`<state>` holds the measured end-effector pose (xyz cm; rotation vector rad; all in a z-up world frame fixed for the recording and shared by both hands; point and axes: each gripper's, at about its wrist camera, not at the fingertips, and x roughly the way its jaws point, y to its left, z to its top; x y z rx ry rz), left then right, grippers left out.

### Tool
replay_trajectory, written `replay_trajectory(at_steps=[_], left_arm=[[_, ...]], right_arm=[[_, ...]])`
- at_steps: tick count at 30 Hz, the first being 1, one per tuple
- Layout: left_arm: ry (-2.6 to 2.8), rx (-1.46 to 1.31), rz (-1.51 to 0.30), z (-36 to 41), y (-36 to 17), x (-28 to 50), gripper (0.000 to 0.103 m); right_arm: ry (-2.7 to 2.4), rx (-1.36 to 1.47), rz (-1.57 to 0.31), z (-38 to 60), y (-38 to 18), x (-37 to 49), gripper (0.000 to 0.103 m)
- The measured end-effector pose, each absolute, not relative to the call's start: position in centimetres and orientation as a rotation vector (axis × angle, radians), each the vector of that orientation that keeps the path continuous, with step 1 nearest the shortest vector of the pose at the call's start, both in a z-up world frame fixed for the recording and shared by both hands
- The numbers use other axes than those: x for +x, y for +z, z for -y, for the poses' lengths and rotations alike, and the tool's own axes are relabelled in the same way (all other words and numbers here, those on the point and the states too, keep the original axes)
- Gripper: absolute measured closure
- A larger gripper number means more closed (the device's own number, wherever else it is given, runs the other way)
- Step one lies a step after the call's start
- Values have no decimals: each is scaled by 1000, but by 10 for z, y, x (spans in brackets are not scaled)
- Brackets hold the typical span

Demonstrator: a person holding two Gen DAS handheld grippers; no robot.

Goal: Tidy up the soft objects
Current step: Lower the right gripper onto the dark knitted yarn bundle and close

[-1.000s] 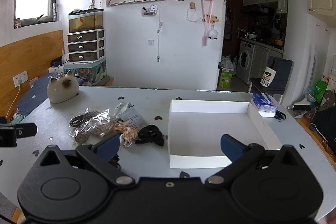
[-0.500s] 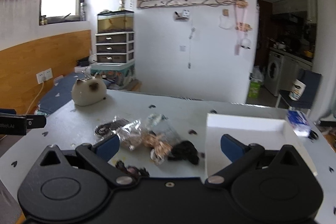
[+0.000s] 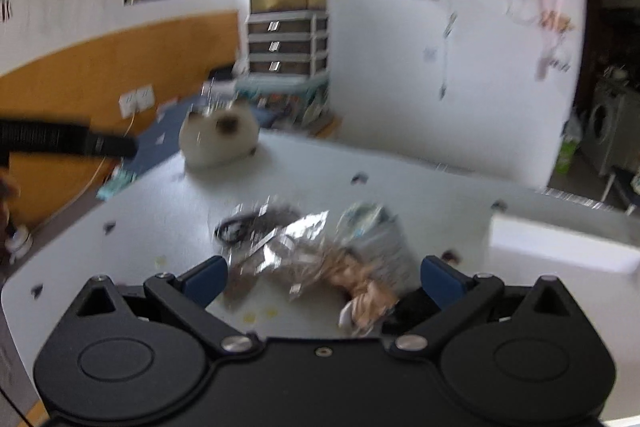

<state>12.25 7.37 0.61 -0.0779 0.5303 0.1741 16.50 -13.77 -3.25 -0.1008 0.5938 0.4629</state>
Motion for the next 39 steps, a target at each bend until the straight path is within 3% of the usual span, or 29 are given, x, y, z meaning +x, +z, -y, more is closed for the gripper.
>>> replay_trajectory(at_steps=[9, 12, 16, 21, 32, 35, 39], left_arm=[[157, -98, -617, -68, -23, 164, 0], [141, -101, -645, -70, -31, 175, 2], [106, -94, -685, -77, -43, 192, 8], [14, -85, -764, -87, -63, 214, 9], [-126, -87, -835, -102, -90, 231, 10], [-145, -97, -841, -105, -95, 233, 14], [-171, -100, -863, -108, -101, 236, 18]], right_arm=[[595, -158, -823, 118, -89, 174, 0], [591, -157, -862, 115, -94, 174, 9], [579, -161, -908, 107, -103, 173, 14], [590, -232, -894, 92, -106, 162, 9], [653, -501, -918, 77, -118, 158, 12], [619, -460, -935, 78, -121, 163, 22], [576, -381, -941, 81, -119, 168, 44]])
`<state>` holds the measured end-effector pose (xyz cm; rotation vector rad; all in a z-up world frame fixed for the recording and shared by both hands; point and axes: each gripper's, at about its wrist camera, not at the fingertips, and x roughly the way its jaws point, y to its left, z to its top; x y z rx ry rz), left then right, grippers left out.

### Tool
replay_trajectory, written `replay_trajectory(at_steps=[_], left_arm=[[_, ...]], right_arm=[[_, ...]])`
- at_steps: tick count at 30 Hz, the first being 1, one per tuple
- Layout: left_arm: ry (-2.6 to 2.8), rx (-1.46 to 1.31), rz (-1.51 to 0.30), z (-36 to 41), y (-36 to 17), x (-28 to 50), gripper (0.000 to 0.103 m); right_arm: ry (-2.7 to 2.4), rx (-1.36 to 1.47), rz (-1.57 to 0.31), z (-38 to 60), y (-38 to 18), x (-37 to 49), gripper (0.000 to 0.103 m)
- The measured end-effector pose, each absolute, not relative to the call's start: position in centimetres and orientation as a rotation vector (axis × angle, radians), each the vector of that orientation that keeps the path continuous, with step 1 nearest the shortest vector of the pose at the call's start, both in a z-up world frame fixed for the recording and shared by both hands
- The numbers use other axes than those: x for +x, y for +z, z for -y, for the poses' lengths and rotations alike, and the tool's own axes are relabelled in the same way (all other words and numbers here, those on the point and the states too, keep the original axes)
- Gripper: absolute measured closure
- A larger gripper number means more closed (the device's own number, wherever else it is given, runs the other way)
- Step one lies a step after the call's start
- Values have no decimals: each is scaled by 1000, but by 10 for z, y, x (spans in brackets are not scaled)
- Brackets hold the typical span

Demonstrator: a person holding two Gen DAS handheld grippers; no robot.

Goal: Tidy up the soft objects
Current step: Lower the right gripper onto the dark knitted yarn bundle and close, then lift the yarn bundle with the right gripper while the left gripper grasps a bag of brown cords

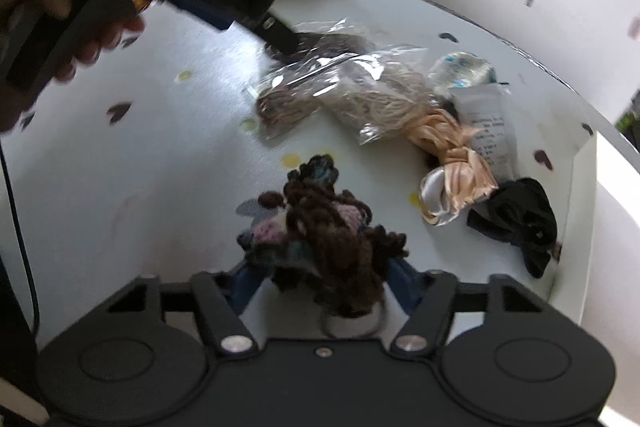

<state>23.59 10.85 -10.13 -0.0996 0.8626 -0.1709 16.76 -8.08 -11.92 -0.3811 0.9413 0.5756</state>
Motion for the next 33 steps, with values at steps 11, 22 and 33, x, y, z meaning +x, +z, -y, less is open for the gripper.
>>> replay_trajectory(at_steps=[11, 22, 33], left_arm=[[-244, -51, -887, -98, -117, 251, 36], [-290, 62, -906, -81, -135, 268, 43], [-184, -53, -875, -107, -123, 276, 50]], right_arm=[[450, -193, -932, 97, -109, 170, 72], [337, -94, -932, 116, -105, 162, 75], [297, -51, -932, 118, -106, 157, 75]])
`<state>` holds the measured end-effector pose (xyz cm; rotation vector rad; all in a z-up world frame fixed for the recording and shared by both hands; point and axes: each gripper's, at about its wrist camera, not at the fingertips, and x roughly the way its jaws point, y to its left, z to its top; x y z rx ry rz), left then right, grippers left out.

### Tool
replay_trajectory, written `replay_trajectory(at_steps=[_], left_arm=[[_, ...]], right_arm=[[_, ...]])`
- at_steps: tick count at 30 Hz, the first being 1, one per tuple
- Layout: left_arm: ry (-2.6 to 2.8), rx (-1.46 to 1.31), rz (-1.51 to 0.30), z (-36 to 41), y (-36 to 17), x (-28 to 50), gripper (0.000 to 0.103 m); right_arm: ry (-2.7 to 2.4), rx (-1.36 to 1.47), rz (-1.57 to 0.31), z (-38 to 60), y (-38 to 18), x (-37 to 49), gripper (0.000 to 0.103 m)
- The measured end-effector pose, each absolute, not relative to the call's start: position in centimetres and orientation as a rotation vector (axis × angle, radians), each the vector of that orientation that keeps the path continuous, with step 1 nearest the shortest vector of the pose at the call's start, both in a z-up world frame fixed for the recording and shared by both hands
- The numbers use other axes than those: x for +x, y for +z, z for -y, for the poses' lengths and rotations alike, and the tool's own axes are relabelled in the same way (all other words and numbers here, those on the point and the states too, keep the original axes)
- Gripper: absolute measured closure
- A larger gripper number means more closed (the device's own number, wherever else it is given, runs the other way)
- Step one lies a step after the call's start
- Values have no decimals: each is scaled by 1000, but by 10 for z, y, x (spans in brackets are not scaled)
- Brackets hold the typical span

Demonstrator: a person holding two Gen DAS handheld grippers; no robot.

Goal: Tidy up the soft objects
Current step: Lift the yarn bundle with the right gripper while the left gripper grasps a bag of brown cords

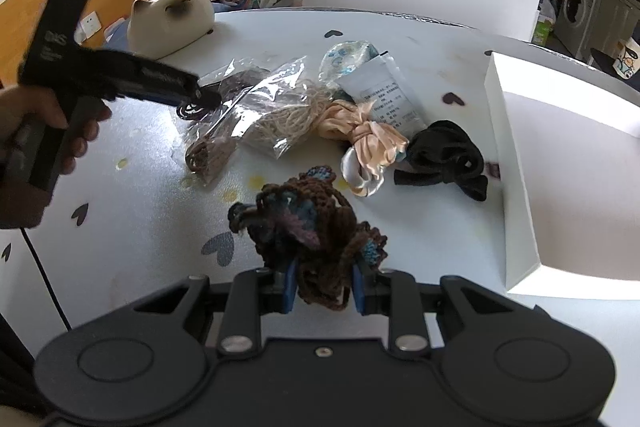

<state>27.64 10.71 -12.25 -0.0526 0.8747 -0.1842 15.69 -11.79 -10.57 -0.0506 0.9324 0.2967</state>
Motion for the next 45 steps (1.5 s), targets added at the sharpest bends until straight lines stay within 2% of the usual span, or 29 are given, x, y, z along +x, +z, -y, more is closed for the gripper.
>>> replay_trajectory(at_steps=[5, 11, 13, 15, 18, 24, 26, 27, 32, 33, 35, 36, 37, 45], left_arm=[[-223, 37, -930, -84, -140, 282, 52], [-237, 82, -944, -63, -149, 277, 49], [-232, 83, -943, -62, -150, 278, 54], [-239, 97, -947, -61, -150, 277, 66], [-237, 73, -942, -65, -146, 276, 73], [-222, 25, -932, -78, -135, 266, 77], [-215, 3, -927, -84, -130, 261, 77], [-211, -7, -922, -88, -128, 257, 77], [-199, -51, -897, -104, -114, 242, 77], [-198, -56, -894, -106, -112, 239, 77], [-200, -64, -889, -111, -109, 234, 77], [-201, -69, -887, -114, -108, 231, 77], [-201, -72, -884, -116, -107, 229, 77], [-182, -90, -881, -126, -105, 218, 77]], right_arm=[[278, -40, -930, 120, -104, 156, 75], [263, -31, -928, 118, -103, 155, 75], [262, -30, -927, 116, -103, 155, 75], [262, -30, -922, 114, -101, 155, 75], [258, -29, -912, 114, -98, 153, 76], [258, -26, -892, 111, -90, 151, 77], [255, -27, -882, 109, -87, 149, 80], [256, -25, -877, 108, -86, 148, 88], [259, -17, -891, 103, -86, 147, 87], [272, -16, -899, 102, -86, 146, 85], [274, -35, -893, 98, -84, 142, 65], [263, -55, -882, 96, -83, 141, 37], [255, -71, -871, 95, -82, 140, 23], [342, -21, -919, 96, -100, 175, 23]])
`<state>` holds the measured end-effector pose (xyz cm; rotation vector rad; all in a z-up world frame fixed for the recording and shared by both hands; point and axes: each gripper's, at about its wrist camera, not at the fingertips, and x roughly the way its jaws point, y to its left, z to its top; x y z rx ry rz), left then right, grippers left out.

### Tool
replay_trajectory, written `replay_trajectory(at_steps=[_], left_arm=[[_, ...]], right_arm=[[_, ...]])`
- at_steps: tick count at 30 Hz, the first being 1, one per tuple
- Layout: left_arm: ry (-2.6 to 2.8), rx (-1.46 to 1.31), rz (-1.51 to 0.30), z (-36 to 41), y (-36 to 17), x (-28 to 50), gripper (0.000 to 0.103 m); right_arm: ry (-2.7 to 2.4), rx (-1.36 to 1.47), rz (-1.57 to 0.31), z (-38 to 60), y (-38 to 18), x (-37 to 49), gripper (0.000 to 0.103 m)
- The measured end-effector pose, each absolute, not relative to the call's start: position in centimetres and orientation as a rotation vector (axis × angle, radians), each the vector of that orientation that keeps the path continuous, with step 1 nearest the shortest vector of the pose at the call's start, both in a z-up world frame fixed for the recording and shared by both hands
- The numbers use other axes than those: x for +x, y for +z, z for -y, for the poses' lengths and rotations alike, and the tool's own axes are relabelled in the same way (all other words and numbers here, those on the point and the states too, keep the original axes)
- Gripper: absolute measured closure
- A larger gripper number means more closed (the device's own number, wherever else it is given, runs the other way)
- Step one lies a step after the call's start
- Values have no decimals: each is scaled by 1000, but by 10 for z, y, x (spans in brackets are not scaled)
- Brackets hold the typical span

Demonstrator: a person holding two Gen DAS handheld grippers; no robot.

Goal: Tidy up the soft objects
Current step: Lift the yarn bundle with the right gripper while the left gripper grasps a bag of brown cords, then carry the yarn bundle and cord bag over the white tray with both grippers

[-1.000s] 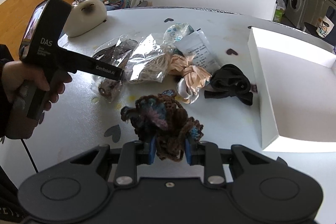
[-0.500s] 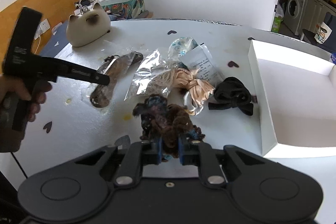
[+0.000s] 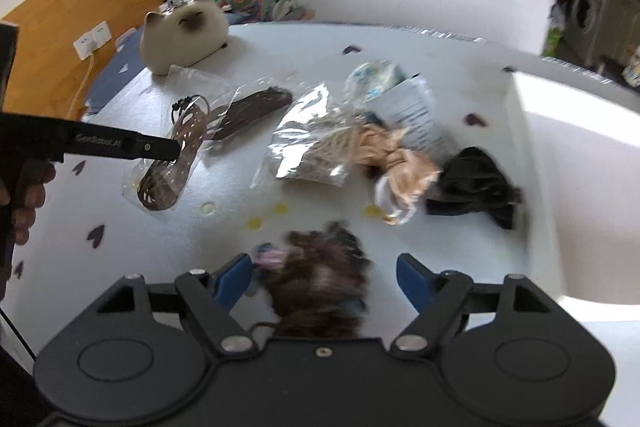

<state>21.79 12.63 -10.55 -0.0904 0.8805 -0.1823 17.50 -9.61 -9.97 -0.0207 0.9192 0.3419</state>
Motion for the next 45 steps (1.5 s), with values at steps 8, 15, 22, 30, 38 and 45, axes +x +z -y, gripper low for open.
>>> replay_trajectory(at_steps=[8, 15, 22, 30, 38, 45], left_arm=[[-172, -93, -880, -130, -104, 214, 77], [-185, -100, -871, -128, -101, 212, 77], [-201, -134, -835, -130, -88, 208, 77], [-232, -183, -787, -126, -68, 205, 77], [-251, -204, -764, -97, -55, 205, 77], [-251, -264, -758, -43, -46, 206, 77]], right_arm=[[332, 95, -1046, 91, -132, 193, 39], [318, 83, -993, 91, -118, 182, 64], [266, 125, -888, 101, -84, 178, 65], [242, 159, -786, 113, -51, 177, 65], [251, 190, -753, 146, -41, 182, 65], [258, 208, -733, 210, -32, 186, 65]])
